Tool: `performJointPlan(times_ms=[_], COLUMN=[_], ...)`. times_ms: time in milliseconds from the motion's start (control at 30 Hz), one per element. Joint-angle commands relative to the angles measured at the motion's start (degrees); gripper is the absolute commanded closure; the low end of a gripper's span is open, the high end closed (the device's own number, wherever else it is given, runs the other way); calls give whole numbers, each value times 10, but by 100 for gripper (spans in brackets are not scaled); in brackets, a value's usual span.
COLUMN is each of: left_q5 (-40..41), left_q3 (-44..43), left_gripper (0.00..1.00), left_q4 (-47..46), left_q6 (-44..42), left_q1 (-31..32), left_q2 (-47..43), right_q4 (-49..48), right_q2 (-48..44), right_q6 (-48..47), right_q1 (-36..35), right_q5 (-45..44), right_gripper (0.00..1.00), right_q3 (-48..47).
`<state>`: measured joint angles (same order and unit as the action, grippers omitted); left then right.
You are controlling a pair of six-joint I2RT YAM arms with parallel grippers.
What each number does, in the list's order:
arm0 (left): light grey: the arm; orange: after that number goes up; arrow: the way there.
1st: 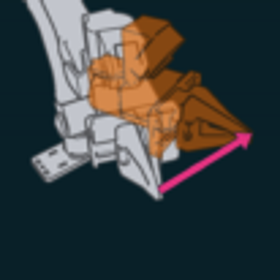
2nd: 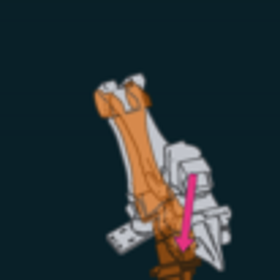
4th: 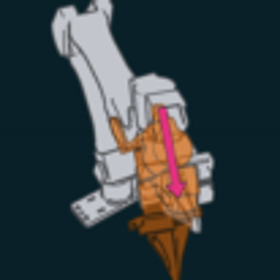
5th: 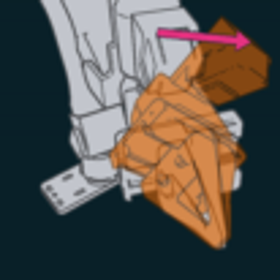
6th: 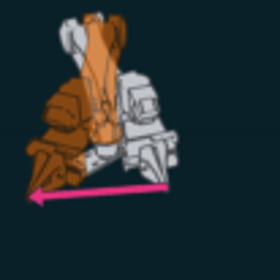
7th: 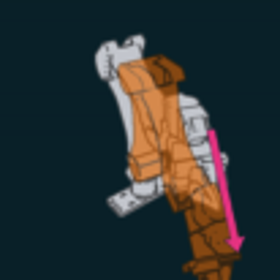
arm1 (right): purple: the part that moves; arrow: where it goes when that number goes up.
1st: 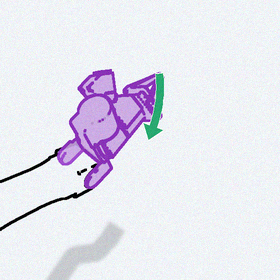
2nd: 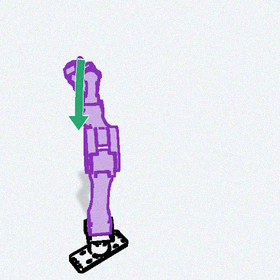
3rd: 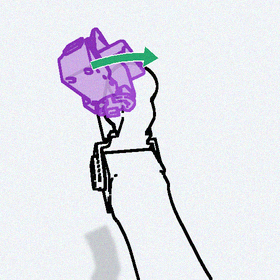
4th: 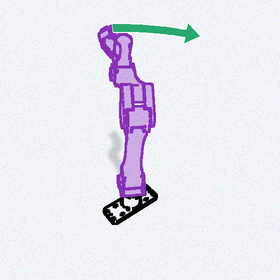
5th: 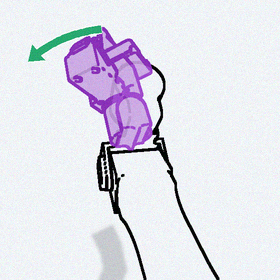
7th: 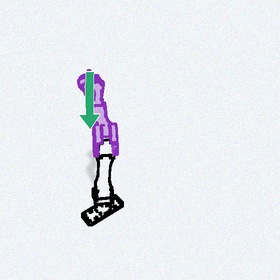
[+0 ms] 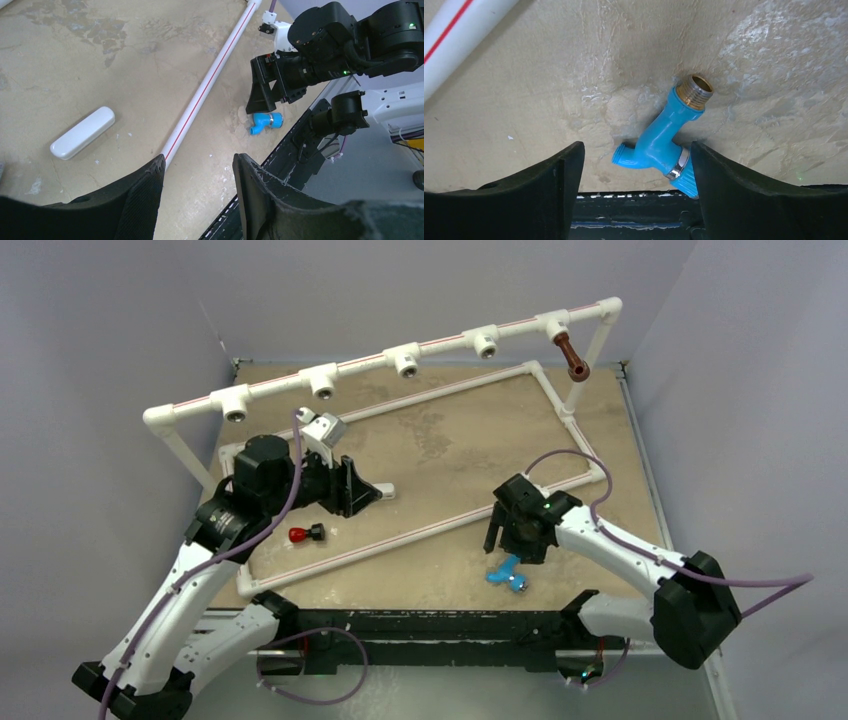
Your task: Install the water faucets
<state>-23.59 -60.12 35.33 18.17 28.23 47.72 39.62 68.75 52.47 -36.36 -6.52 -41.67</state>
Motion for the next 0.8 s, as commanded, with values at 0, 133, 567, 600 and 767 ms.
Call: performJointPlan(times_ms=[0,133,567,600,767], left_q5=[9,16,23,25,33], left_q3=[2,1,9,8,6], left_gripper=[48,48,48,48,48], left_q4=[-7,-3,12,13,21], left_q6=[-14,-16,-16,-16,-17], left_q1=[10,19,26,26,26], left_q2=[-13,-20,-34,-35,-35], right_q4=[14,7,-39,-45,-65], right_q2=[17,39,112,119,142], right_q6=[46,57,58,55,32], right_q1=[-17,-32,-45,-47,-54], right_q5=[-28,-39,-75,-76,-76], right_gripper=[22,25,53,58,84], right_q3=[10,12,-17,-19,-31])
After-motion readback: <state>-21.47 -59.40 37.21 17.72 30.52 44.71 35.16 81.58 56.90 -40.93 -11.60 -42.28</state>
